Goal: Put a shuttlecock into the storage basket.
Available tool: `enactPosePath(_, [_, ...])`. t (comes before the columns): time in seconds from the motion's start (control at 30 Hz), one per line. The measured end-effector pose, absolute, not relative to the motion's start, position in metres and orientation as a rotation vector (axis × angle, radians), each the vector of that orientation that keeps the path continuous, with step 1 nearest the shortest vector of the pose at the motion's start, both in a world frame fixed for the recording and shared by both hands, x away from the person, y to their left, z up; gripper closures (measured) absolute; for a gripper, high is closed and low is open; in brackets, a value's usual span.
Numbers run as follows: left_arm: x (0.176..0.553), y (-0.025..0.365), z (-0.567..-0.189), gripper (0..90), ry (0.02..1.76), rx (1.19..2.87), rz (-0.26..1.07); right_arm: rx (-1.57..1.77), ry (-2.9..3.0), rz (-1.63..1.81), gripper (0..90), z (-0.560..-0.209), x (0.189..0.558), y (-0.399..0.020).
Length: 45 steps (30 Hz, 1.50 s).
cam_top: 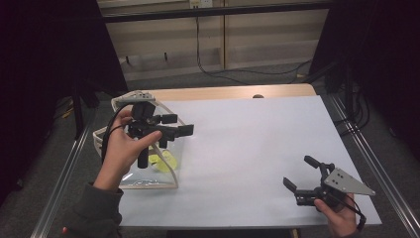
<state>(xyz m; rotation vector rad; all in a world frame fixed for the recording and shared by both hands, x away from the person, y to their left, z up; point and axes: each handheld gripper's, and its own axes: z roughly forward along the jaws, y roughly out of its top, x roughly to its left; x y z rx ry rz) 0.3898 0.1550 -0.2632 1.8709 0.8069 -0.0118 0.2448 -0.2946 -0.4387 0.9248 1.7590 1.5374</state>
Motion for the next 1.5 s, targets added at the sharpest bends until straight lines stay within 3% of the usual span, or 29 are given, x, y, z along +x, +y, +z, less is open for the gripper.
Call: enactPosePath(1.5, [0.365, 0.131, -0.303, 3.9, 0.673, 1.837, -0.071, 0.923, 1.759, 1.539, 1.6, -0.439, 0.245, -0.294])
